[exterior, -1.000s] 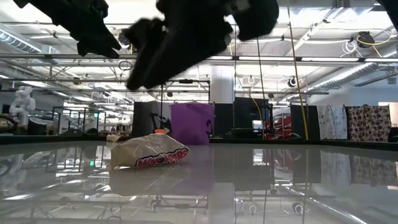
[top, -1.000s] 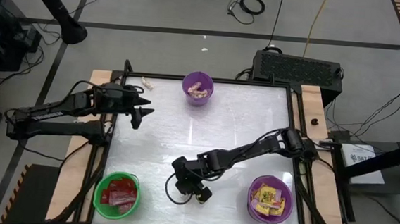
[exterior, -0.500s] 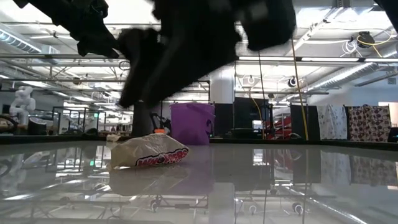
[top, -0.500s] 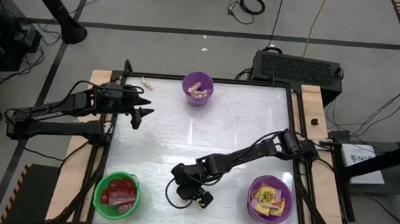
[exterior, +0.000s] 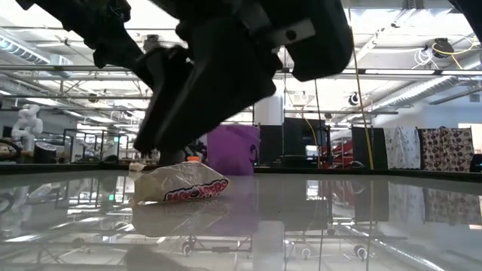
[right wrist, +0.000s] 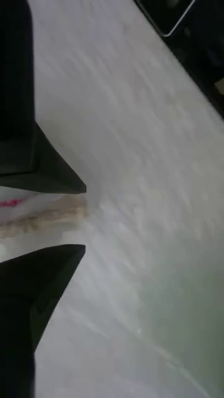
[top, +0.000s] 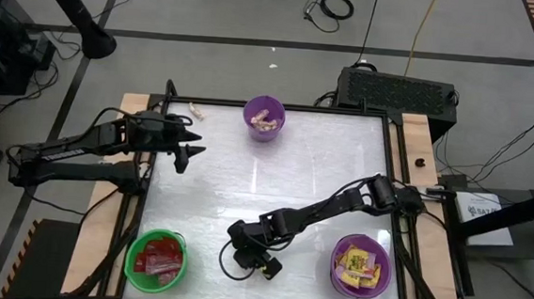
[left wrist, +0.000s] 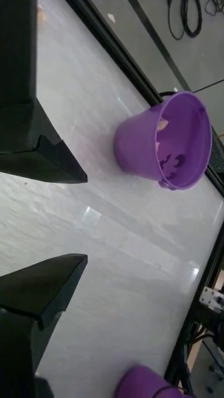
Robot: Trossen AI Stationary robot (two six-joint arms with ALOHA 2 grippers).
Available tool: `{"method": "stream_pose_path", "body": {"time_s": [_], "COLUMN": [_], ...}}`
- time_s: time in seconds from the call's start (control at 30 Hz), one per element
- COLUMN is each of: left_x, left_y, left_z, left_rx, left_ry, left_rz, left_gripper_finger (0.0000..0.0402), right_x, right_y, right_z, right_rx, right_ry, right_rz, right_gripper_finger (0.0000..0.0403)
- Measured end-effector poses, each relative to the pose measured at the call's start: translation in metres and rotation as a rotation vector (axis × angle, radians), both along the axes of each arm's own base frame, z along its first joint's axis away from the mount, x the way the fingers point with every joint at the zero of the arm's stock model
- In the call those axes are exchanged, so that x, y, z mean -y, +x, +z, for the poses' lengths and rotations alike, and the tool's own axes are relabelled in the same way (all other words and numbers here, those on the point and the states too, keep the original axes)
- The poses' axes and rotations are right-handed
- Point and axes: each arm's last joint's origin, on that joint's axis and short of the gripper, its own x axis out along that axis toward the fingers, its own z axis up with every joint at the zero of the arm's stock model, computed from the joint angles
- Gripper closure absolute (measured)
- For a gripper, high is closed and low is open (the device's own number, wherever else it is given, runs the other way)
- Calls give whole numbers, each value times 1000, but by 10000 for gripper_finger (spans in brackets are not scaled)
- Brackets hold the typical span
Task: Sort candy by brand, put in halloween buckets
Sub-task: Put the white chocolate into the top purple bucket
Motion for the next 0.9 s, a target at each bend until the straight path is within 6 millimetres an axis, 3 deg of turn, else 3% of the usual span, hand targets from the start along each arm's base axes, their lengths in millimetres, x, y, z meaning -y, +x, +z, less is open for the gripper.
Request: {"method": "stream_pose_path", "body": {"time_s": [0.53,0.9], "left_x": [0,0], "left_y": [0,0], "left_z": [0,0], "left_rx": [-1,4], "left_ry": [-2,0], "left_rz": [-3,-2], "left_gripper_finger": [198,198], "right_x": [10,15], "right_y": [-6,-5], "right_z": [-9,-9], "right_rx": [-127,-128], "right_ry": [-22,-21], "right_rz": [-36,-46], "right_gripper_finger": [305,363]}}
